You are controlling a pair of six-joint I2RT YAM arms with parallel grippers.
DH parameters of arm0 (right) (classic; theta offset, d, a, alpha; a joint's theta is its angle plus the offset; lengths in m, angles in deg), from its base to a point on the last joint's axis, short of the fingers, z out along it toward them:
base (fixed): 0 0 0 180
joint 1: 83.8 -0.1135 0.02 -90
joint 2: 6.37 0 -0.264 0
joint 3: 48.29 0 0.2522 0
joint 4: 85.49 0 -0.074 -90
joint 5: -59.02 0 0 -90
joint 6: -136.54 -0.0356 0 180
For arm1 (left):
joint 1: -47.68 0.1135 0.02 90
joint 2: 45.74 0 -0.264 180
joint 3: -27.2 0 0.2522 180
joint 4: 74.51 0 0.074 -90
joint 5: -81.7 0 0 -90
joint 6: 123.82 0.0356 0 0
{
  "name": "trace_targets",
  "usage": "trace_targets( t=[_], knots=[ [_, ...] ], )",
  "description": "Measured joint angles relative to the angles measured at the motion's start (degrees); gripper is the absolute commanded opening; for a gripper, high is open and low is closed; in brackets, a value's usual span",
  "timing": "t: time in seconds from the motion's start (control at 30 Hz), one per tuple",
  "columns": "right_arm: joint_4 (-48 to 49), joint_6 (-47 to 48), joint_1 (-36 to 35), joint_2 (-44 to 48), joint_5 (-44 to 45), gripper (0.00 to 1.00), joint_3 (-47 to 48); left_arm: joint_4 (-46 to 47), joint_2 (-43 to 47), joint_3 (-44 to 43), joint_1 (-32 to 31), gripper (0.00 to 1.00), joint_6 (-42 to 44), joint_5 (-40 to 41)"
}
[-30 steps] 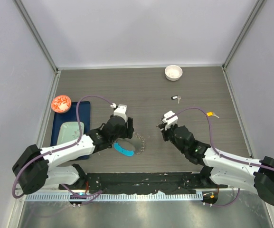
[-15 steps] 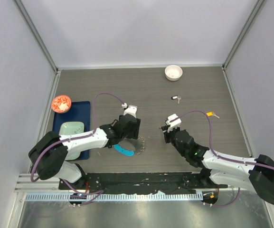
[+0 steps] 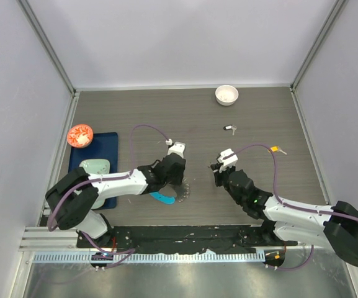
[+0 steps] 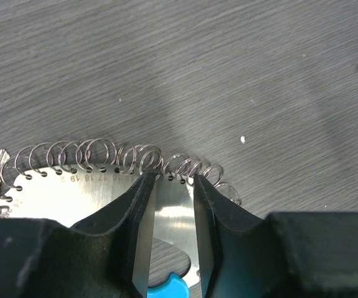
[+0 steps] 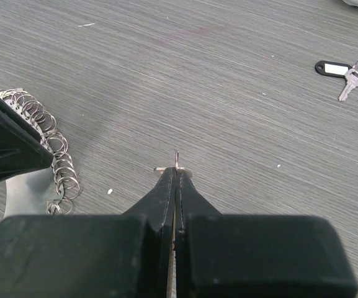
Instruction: Put the keys on the keyring
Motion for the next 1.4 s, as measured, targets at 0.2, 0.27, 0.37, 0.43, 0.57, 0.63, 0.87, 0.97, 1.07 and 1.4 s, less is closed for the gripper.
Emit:
trace_targets(
  t=[0.2, 0.27, 0.37, 0.43, 0.57, 0.63, 0.87, 0.97, 1.07, 1.4],
  knots=[
    [0.28, -0.04, 0.0, -0.48, 0.17, 0.01, -0.22, 3.04, -1.01, 0.07, 0.04, 0.33, -0.94, -0.13],
    [0.28, -0.04, 0.0, -0.5, 0.15, 0.01, -0.22, 3.54, -1.49, 0.15, 0.22, 0.34, -1.03, -0.15],
    [0.31, -0.04, 0.0, -0.52, 0.15, 0.01, -0.22, 3.85, -2.16, 0.46, 0.83, 0.35, -1.05, -0.35],
    [0.31, -0.04, 0.0, -0.55, 0.15, 0.01, -0.22, 4.07, -2.36, 0.79, 1.36, 0.37, -1.03, -0.37],
    [0.26, -0.04, 0.0, -0.94, 0.15, 0.01, -0.22, 4.81, -2.91, 0.9, 3.1, 0.41, -0.83, -0.39],
    [0.24, -0.04, 0.0, -0.98, 0.15, 0.01, -0.22, 5.16, -3.26, 0.9, 3.87, 0.43, -0.61, -0.39],
    [-5.86, -1.4, 0.0, -0.98, 0.11, 0.01, 1.62, 5.05, -1.6, 1.01, 5.81, 0.56, 1.64, -0.33],
    [-12.5, -3.72, 0.0, -0.94, 0.07, 0.01, 5.05, 3.89, 4.35, 1.75, 5.88, 0.61, 3.61, 0.33],
    [-19.19, -6.86, 0.07, -0.76, -0.42, 0.01, 8.57, 3.39, 12.04, 2.91, 5.88, 0.66, 5.81, 1.68],
    [-43.06, -18.75, 0.37, -3.48, -4.79, 0.01, 19.63, 3.23, 33.81, 15.1, 5.9, 0.71, 14.4, 8.72]
  ],
)
